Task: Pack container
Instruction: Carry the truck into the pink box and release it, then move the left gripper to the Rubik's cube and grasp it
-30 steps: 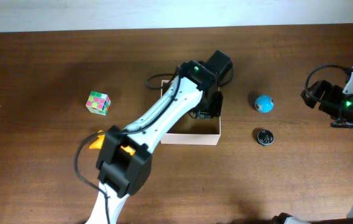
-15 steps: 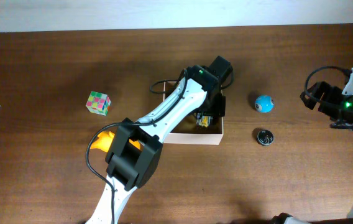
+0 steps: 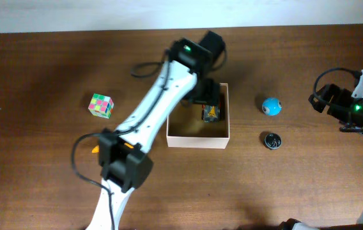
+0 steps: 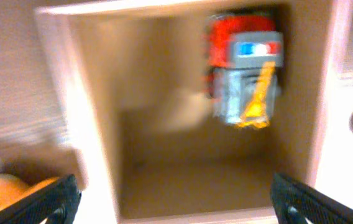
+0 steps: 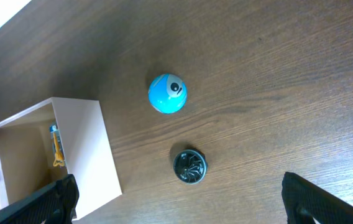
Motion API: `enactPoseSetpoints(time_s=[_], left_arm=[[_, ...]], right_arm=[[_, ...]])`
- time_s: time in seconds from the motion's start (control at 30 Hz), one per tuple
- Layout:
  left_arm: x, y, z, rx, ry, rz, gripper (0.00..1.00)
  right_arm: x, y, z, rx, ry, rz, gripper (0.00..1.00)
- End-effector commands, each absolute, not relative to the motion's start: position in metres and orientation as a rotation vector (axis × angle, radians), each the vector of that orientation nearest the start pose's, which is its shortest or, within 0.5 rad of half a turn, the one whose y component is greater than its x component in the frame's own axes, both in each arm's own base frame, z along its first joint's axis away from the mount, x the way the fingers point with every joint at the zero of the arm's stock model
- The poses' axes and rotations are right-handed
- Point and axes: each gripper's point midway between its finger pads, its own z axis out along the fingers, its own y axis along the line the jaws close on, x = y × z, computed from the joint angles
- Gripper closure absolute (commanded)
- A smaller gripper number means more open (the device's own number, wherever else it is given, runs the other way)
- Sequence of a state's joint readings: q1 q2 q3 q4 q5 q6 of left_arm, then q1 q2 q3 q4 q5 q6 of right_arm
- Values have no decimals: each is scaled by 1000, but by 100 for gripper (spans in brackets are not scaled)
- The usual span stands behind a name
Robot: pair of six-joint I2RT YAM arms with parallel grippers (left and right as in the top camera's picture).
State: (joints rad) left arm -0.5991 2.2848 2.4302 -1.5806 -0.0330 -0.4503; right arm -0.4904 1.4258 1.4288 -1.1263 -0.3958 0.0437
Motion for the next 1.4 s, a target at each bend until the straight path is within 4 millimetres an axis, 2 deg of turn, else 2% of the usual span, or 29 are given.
enactPoseSetpoints(time_s=[0.0, 0.03, 0.1, 0.2, 0.27, 0.33, 0.4, 0.5, 0.63, 0.77, 0.87, 1.13, 1.37], left_arm=[[396, -184, 218, 145, 2875, 153, 1], [399, -166, 220, 124, 2878, 201, 1], [404, -144, 221, 136, 2898, 188, 1], [417, -95, 217, -50, 2921, 204, 1], [422, -63, 209, -147, 2948, 224, 1], [423, -37, 197, -98, 3002, 224, 1], [419, -16, 183, -41, 3065, 208, 0], [411, 6, 160, -58, 3146, 108, 3], [404, 20, 123, 19, 3211, -67, 3], [407, 29, 82, 213, 3198, -74, 3], [412, 29, 62, 340, 3167, -56, 3], [442, 32, 48, 408, 3036, 7, 2], [444, 30, 41, 449, 3012, -11, 4]], right_arm=[[321, -93, 238, 531, 2505, 382, 1], [321, -93, 238, 532, 2505, 382, 1], [321, -93, 238, 532, 2505, 382, 1], [320, -92, 237, 535, 2512, 385, 1], [318, -91, 236, 541, 2521, 390, 1], [316, -90, 235, 546, 2530, 395, 1], [315, -90, 234, 549, 2534, 398, 1], [314, -89, 234, 555, 2538, 401, 1], [312, -88, 233, 559, 2544, 405, 1], [313, -89, 233, 558, 2543, 404, 1], [313, -88, 233, 559, 2544, 405, 1], [313, -89, 233, 558, 2542, 403, 1], [314, -89, 233, 556, 2539, 401, 1]])
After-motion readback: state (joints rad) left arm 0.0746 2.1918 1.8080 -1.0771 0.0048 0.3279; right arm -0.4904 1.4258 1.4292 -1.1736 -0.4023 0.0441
